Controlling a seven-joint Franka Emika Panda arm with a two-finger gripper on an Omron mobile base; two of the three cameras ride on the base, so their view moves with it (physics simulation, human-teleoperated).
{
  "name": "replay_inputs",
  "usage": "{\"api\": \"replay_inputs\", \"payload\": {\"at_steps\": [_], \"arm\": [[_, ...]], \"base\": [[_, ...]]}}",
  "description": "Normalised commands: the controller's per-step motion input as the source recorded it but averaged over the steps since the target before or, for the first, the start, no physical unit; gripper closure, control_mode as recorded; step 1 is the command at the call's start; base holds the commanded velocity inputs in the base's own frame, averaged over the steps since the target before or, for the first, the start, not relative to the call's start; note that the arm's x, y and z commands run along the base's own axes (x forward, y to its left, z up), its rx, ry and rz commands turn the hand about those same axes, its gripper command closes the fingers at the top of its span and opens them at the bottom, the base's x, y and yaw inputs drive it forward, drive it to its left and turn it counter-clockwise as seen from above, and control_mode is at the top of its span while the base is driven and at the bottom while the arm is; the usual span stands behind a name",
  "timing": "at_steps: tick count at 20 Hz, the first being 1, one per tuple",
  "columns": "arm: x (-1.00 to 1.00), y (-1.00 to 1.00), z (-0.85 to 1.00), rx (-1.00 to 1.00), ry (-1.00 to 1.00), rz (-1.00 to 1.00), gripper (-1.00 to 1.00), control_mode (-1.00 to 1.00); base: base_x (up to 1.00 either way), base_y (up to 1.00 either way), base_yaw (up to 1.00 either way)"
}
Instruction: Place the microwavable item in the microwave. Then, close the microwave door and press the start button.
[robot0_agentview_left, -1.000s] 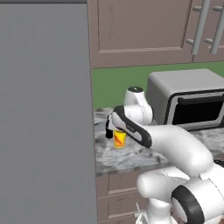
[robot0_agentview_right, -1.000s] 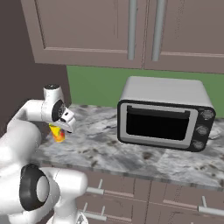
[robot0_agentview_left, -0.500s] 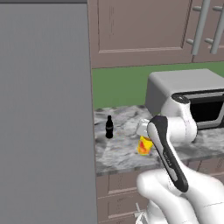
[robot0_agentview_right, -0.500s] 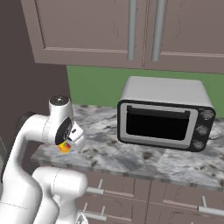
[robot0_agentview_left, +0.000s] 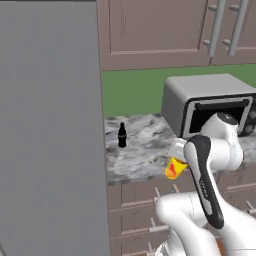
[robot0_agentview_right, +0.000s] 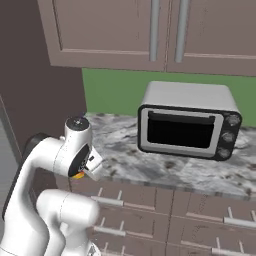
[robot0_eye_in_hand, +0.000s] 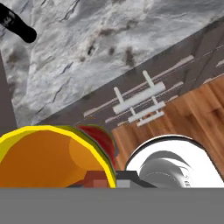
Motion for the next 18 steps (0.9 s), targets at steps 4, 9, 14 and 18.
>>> {"api": "replay_inputs", "payload": {"at_steps": [4,9,14,18], "arm": [[0.0,0.0,0.0,0.0,0.0,0.0,1.0,1.0],[0.0,0.0,0.0,0.0,0.0,0.0,1.0,1.0],[0.0,0.0,0.0,0.0,0.0,0.0,1.0,1.0],[0.0,0.0,0.0,0.0,0.0,0.0,1.0,1.0]], "base": [[-1.0,0.06,-0.07],[-1.0,0.4,-0.1],[-0.9,0.86,-0.02],[-0.09,1.0,0.0]]}}
